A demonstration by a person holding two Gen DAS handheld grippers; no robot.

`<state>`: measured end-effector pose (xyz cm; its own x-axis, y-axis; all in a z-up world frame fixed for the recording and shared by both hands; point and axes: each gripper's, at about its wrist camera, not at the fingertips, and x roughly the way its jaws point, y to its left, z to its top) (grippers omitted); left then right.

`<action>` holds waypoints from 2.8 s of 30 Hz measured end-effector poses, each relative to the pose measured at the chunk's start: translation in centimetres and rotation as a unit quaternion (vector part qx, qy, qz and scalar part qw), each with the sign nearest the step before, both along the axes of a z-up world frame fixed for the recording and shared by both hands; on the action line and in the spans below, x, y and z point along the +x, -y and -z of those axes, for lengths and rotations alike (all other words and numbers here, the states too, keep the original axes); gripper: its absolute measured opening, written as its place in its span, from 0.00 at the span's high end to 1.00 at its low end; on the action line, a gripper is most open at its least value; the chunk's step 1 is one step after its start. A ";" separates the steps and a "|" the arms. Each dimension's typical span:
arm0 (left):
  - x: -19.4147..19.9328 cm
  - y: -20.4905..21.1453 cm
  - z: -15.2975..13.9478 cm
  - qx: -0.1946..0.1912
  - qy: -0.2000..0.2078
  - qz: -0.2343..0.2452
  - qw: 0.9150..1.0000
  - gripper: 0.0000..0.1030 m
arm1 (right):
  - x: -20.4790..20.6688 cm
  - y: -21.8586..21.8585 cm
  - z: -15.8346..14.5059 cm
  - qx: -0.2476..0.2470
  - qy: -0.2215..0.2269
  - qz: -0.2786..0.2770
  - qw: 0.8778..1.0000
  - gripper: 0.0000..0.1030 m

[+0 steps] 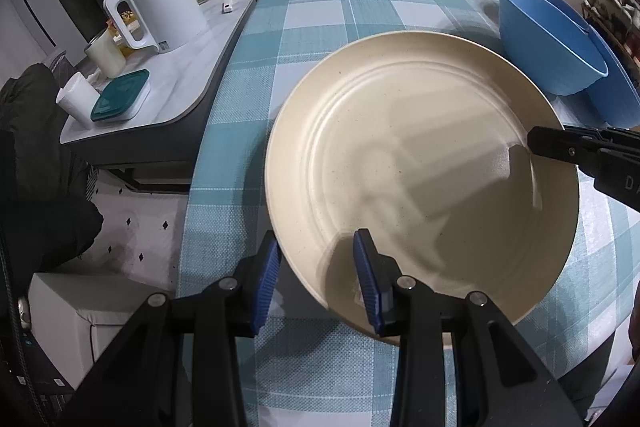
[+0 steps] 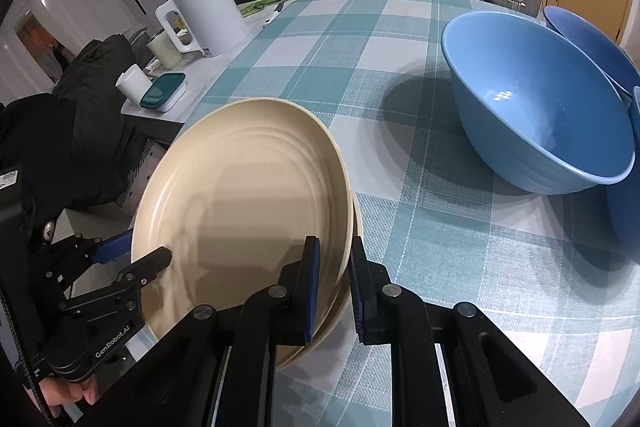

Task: Organize plates and bowls
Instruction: 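Lower the held plate onto the stack and open both grippers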

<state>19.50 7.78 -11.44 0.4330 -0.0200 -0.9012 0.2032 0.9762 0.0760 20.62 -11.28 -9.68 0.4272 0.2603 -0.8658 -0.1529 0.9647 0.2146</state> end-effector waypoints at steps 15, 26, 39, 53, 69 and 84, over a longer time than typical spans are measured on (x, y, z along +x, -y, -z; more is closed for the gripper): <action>-0.2 0.2 0.5 0.007 -0.003 0.012 1.000 0.64 | -1.3 -0.9 0.1 -0.054 0.013 -0.025 0.998 0.85; -0.6 0.2 0.4 -0.002 -0.001 0.008 1.000 0.63 | -1.2 -1.4 1.4 -0.086 -0.002 -0.043 0.995 0.81; -0.5 -0.1 0.6 -0.016 -0.009 0.005 1.000 0.63 | 0.0 1.0 2.2 0.023 -0.047 -0.017 0.998 0.79; -1.0 -0.3 0.1 -0.027 0.001 -0.004 1.000 0.54 | -1.0 0.1 2.0 0.003 -0.003 -0.016 1.000 0.75; -1.1 -0.6 0.5 -0.035 -0.003 -0.017 0.999 0.54 | -1.3 0.6 2.8 0.025 -0.007 -0.010 1.000 0.71; -3.9 -0.8 -3.2 -0.052 0.053 -0.045 0.996 0.52 | -7.8 3.5 -2.8 0.049 0.108 0.018 0.993 0.57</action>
